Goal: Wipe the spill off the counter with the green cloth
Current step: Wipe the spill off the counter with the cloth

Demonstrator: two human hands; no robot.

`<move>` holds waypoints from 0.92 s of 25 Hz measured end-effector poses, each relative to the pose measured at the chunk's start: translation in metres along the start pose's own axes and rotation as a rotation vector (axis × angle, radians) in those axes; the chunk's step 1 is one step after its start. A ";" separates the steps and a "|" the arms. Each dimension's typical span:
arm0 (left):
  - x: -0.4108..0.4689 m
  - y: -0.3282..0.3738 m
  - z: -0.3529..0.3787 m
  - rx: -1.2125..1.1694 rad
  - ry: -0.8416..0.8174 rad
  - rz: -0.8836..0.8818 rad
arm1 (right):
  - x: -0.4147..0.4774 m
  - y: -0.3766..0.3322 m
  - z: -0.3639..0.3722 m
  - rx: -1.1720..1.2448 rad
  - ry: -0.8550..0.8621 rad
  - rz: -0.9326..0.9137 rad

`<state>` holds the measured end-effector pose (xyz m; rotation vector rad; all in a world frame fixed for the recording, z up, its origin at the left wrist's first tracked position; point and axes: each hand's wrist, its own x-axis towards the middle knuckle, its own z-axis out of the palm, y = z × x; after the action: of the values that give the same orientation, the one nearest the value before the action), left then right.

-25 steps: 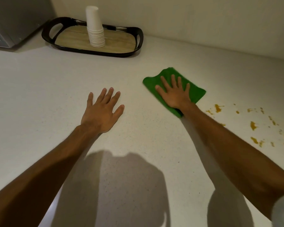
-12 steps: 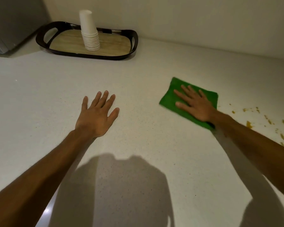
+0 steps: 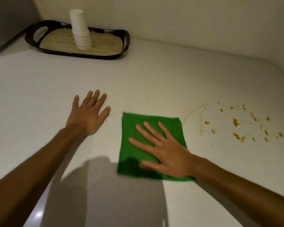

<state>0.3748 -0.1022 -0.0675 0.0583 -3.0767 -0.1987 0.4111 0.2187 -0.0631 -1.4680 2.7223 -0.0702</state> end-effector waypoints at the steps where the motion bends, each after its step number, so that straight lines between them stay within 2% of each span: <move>1: 0.000 0.000 -0.001 0.001 -0.005 0.003 | -0.018 0.007 0.001 -0.013 -0.008 -0.078; 2: 0.001 0.000 -0.001 0.005 -0.016 0.006 | -0.029 0.023 -0.002 -0.029 -0.014 -0.108; 4: 0.001 0.002 -0.002 0.015 -0.029 -0.002 | -0.029 0.072 -0.013 -0.064 -0.039 -0.023; 7: 0.000 0.005 -0.006 0.032 -0.044 -0.005 | 0.000 0.148 -0.027 -0.042 -0.077 0.366; 10: -0.001 0.008 -0.012 0.061 -0.081 0.000 | 0.035 0.188 -0.036 0.085 -0.017 0.821; 12: -0.001 0.011 -0.017 0.095 -0.108 0.006 | 0.055 0.176 -0.037 0.111 -0.029 0.944; 13: 0.000 0.013 -0.020 0.095 -0.117 0.005 | 0.061 0.160 -0.035 0.106 -0.050 0.919; 15: 0.002 0.024 -0.026 0.056 -0.091 0.009 | 0.049 0.122 -0.026 0.063 -0.046 0.740; 19: 0.000 0.057 -0.022 -0.014 -0.059 0.043 | -0.012 0.062 -0.006 0.042 -0.034 0.196; 21: -0.004 0.070 -0.012 -0.039 -0.080 0.058 | -0.019 0.078 -0.008 0.035 -0.055 0.157; 23: -0.007 0.084 -0.005 -0.073 -0.098 0.057 | -0.016 0.106 -0.018 0.019 -0.067 0.306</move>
<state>0.3788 -0.0194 -0.0523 -0.0433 -3.1601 -0.3199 0.3300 0.2903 -0.0513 -1.0135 2.8444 -0.0345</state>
